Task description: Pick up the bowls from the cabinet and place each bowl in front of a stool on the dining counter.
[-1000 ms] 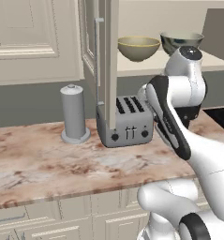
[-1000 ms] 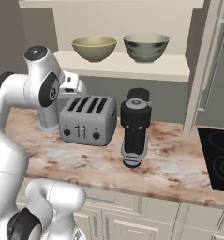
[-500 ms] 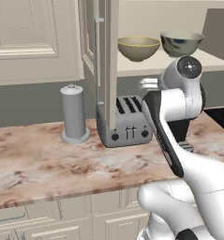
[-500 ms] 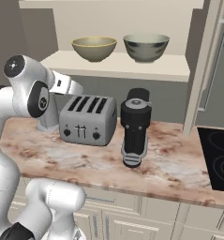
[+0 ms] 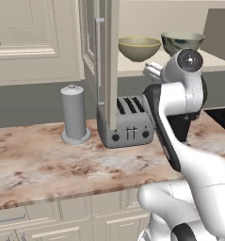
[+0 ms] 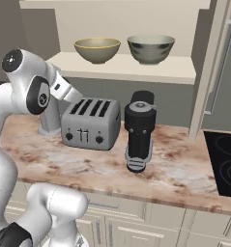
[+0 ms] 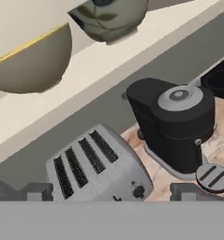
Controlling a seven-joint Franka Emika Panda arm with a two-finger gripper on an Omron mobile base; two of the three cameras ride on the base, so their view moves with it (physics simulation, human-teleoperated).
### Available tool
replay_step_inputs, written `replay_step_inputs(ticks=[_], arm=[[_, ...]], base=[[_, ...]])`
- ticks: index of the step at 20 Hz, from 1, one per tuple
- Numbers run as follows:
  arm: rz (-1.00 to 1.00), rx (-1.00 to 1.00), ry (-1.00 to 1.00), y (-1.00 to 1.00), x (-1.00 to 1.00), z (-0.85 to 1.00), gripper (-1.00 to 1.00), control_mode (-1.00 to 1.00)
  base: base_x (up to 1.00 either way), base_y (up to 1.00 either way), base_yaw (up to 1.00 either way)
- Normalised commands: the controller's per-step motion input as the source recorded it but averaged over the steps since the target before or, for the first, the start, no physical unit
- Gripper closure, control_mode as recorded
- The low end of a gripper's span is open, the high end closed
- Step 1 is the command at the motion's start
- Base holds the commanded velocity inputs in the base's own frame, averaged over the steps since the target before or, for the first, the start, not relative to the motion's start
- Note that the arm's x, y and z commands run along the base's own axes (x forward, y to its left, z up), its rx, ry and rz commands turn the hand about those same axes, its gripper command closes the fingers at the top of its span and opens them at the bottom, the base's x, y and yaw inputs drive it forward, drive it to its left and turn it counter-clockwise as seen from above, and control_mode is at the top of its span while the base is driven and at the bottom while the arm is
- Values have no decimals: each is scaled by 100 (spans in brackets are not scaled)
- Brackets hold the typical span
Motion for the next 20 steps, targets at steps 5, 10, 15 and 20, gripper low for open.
replay_step_inputs(ticks=[5,10,15,20], arm=[[-6,40,5,-21,1,45,-100,-100],[0,27,2,-5,13,12,-100,-100],[0,13,-12,0,15,1,-100,-100],[-3,3,-24,0,20,10,-100,-100]], base=[[0,0,0],[0,0,0],[0,0,0],[0,0,0]])
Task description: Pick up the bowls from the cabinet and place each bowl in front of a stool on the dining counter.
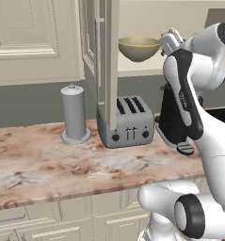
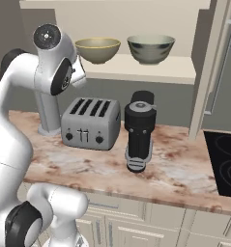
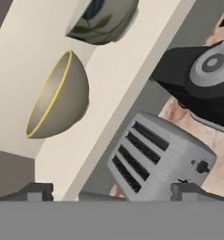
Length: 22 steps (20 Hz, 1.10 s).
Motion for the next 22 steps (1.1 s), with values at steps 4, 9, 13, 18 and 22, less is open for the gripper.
replay_step_inputs(ticks=[4,9,13,18,22], arm=[[-7,0,-9,0,26,7,-100,-100],[-3,0,0,0,35,12,-100,-100],[0,1,0,0,28,21,-100,-100],[0,1,0,0,26,21,-100,-100],[0,0,5,0,32,4,-100,-100]], base=[[0,0,0],[0,0,0],[0,0,0],[0,0,0],[0,0,0]])
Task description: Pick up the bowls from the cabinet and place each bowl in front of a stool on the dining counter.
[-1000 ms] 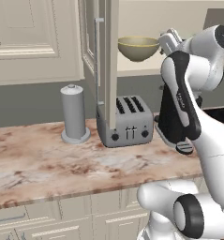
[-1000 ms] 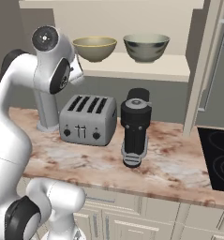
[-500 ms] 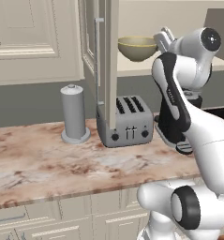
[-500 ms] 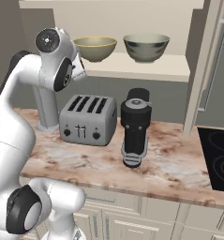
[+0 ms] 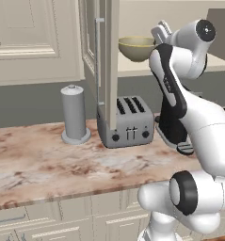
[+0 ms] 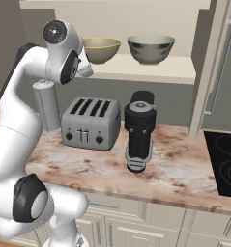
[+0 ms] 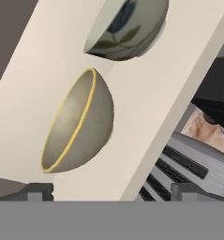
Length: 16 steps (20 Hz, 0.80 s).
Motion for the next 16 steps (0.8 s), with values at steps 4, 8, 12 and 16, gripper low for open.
replay_step_inputs(ticks=[4,8,12,16], arm=[[4,0,1,0,28,0,-100,-100],[11,-1,0,0,46,0,-100,-100],[12,-5,2,0,48,0,-100,-100],[4,-11,2,0,37,0,-100,-100]], base=[[0,0,0],[0,0,0],[0,0,0],[0,0,0]])
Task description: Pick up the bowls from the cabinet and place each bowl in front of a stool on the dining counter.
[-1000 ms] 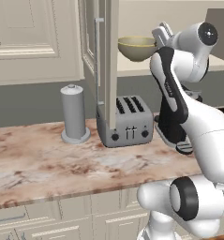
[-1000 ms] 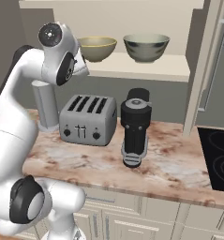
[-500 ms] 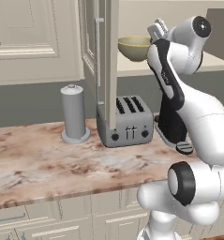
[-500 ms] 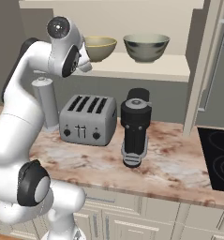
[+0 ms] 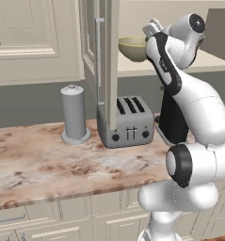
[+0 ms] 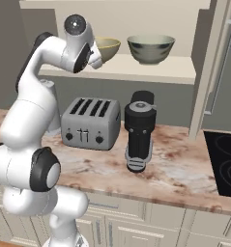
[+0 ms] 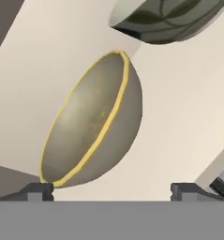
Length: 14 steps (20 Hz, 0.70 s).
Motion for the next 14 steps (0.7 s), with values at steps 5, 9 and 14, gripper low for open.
replay_step_inputs(ticks=[5,9,14], arm=[[0,-18,1,0,23,0,-100,-100],[0,-17,0,0,20,0,-100,-100],[0,-6,0,0,33,0,-100,-100]], base=[[0,0,0],[0,0,0],[0,0,0]])
